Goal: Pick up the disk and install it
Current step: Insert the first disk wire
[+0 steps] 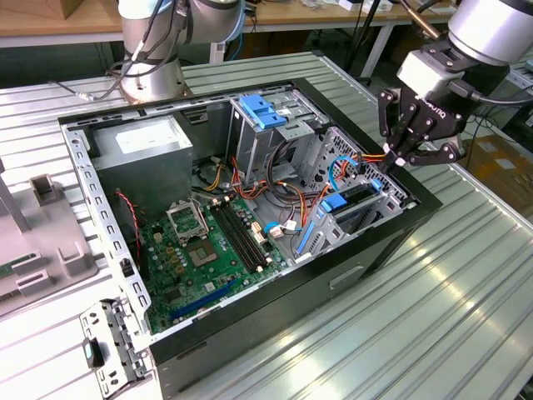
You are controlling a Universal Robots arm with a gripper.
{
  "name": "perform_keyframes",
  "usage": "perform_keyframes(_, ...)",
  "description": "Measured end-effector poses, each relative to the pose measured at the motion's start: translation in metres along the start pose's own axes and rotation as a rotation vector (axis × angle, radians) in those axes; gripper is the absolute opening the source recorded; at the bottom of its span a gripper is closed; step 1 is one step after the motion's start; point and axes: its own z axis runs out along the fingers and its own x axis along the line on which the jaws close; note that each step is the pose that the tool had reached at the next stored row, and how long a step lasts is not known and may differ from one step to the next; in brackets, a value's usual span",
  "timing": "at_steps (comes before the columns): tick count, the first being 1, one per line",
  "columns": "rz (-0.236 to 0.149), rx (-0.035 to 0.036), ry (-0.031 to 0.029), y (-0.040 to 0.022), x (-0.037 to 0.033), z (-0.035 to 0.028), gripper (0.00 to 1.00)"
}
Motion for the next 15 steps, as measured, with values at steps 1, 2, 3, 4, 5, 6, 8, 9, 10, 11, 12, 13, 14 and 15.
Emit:
perform_keyframes(1,-0.004,-0.0018,-0.0001,-0.0043,0.0002,0.0008,0.11)
perform_keyframes(2,-0.006,-0.0024,-0.0002,-0.0062,0.0003,0.0012,0.11)
perform_keyframes(3,-0.007,-0.0028,-0.0002,-0.0079,0.0003,0.0016,0.11)
perform_keyframes(4,-0.010,-0.0035,0.0000,-0.0104,0.0005,0.0024,0.11)
perform_keyframes(5,-0.011,-0.0040,0.0003,-0.0121,0.0006,0.0029,0.11)
perform_keyframes(6,-0.013,-0.0044,0.0006,-0.0136,0.0007,0.0034,0.11)
perform_keyframes(8,-0.015,-0.0051,0.0017,-0.0153,0.0008,0.0048,0.11)
perform_keyframes(9,-0.017,-0.0057,0.0025,-0.0166,0.0009,0.0058,0.11)
perform_keyframes(10,-0.021,-0.0068,0.0042,-0.0188,0.0011,0.0079,0.11)
perform_keyframes(11,-0.033,-0.0076,0.0044,-0.0197,0.0011,0.0090,0.11)
perform_keyframes(12,-0.052,-0.0087,0.0043,-0.0197,0.0009,0.0095,0.11)
perform_keyframes(13,-0.064,-0.0093,0.0045,-0.0197,0.0005,0.0097,0.11)
perform_keyframes(14,-0.081,-0.0102,0.0042,-0.0198,-0.0005,0.0102,0.11)
perform_keyframes(15,-0.091,-0.0108,0.0043,-0.0198,-0.0011,0.0104,0.11)
